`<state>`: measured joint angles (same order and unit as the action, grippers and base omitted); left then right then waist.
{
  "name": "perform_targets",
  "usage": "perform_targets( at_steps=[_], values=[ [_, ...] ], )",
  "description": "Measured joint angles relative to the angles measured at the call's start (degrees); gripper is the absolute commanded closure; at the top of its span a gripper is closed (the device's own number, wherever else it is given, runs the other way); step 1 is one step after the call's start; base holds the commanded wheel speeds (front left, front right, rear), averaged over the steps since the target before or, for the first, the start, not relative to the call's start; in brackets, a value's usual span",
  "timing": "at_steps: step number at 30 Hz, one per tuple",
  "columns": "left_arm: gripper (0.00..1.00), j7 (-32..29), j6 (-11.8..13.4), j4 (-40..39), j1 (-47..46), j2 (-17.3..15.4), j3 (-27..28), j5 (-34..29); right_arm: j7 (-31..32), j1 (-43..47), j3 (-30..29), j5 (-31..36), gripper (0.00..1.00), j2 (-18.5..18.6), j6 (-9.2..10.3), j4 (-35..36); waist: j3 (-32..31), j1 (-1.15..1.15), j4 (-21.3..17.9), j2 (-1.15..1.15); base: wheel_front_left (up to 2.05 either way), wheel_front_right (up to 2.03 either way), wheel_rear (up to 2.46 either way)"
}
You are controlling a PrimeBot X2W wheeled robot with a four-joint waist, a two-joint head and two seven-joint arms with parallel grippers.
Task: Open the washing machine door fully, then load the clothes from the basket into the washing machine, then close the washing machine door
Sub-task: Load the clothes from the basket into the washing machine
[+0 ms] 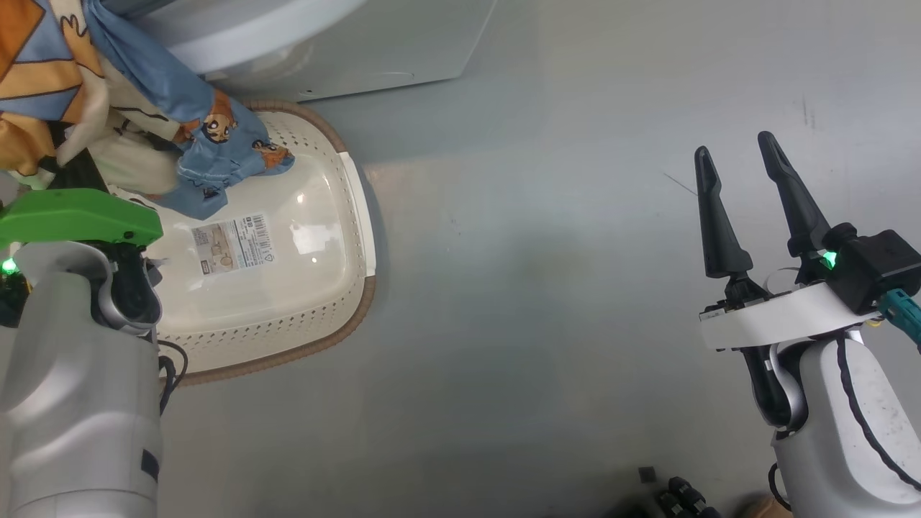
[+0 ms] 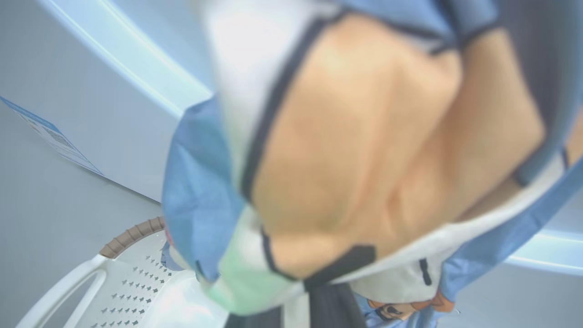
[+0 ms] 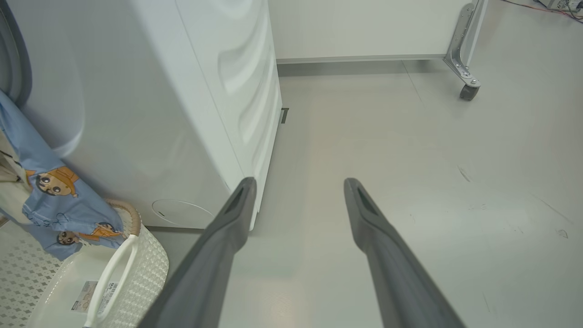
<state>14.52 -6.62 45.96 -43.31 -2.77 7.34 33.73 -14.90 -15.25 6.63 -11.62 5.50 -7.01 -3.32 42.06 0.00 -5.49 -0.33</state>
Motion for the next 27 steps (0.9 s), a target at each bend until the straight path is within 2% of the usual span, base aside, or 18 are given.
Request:
perform_targets(
  at_steps=[11,21,27],
  values=[
    [1.0,0.0,-0.4,-10.1,4.5,0.1,1.4,-3.6,0.0,0.2,2.1,-1.1,0.0,-1.0,0.0,-2.1,-5.6,0.0,0.6,0.0,0.0,0.0,0.0],
    [1.0,0.0,-0.4,-14.9,6.6,0.6,-0.4,-4.2,0.0,2.4,2.8,-2.0,0.0,-1.6,0.0,-3.2,-9.7,0.0,-0.6,0.0,0.0,0.0,0.0],
    [1.0,0.0,-0.5,-15.1,5.9,-0.1,-1.5,-5.9,0.0,2.5,4.9,-2.6,0.0,-1.9,0.0,-3.3,-10.8,0.0,-2.6,0.0,0.0,0.0,0.0]
  ],
)
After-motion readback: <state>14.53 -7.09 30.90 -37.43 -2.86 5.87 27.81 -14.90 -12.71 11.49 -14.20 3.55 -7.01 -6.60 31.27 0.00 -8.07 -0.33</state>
